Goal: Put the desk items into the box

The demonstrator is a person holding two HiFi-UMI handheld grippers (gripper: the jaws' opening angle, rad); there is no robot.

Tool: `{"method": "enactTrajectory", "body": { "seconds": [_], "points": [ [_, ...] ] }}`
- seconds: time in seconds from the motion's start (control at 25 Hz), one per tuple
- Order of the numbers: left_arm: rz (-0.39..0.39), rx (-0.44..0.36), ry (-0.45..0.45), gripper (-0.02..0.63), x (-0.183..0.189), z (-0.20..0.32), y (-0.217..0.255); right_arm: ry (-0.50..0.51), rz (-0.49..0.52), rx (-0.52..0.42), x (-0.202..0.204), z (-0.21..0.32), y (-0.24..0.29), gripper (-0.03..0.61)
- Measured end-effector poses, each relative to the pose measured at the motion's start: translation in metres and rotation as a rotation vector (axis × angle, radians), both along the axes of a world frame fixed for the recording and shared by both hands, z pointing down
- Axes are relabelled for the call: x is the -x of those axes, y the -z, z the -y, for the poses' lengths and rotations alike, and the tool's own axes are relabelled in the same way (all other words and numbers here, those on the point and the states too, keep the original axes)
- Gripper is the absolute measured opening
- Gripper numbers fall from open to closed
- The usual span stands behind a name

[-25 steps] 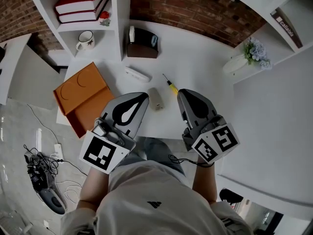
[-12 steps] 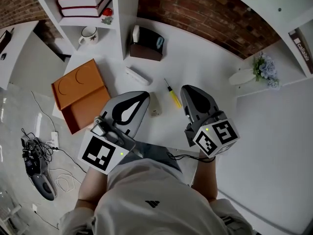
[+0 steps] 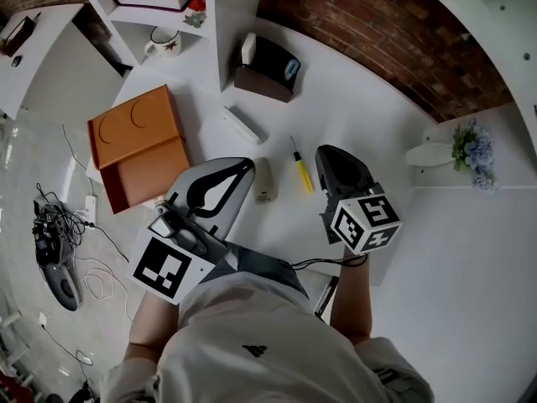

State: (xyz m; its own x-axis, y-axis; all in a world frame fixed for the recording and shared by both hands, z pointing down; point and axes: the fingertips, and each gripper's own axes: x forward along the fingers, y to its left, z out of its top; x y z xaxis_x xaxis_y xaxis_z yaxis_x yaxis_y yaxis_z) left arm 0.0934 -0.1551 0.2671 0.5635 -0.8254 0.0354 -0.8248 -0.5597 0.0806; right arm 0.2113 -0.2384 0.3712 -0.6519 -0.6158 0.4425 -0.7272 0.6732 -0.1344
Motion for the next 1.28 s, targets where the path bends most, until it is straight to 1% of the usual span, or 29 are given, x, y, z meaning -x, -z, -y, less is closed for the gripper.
{"method": "enactTrajectory", "body": {
  "seconds": [0.2,0.64,0.92,1.12,1.28],
  "points": [
    [0.018,0.026,0.032,0.014,0.0,0.002,-0.009,0.037,-0.049,0.084,-0.001,0.009,-0.042,0.052],
    [0.044,0.063,0.075,0.012,0.0,0.003,-0.026,0.08,-0.163,0.224,-0.008,0.007,-0.118,0.071],
    [0.031,0.084,0.114,0.014,0.008,0.0,-0.034,0.105,-0.258,0.301,-0.019,-0.004,-0.159,0.077],
    [0.032,0.091,0.126,0.014,0.011,-0.002,-0.038,0.123,-0.319,0.342,-0.023,-0.014,-0.181,0.08],
    [0.027,0.089,0.135,0.012,0.014,-0.005,-0.038,0.109,-0.332,0.348,-0.023,-0.016,-0.187,0.087]
  ]
}}
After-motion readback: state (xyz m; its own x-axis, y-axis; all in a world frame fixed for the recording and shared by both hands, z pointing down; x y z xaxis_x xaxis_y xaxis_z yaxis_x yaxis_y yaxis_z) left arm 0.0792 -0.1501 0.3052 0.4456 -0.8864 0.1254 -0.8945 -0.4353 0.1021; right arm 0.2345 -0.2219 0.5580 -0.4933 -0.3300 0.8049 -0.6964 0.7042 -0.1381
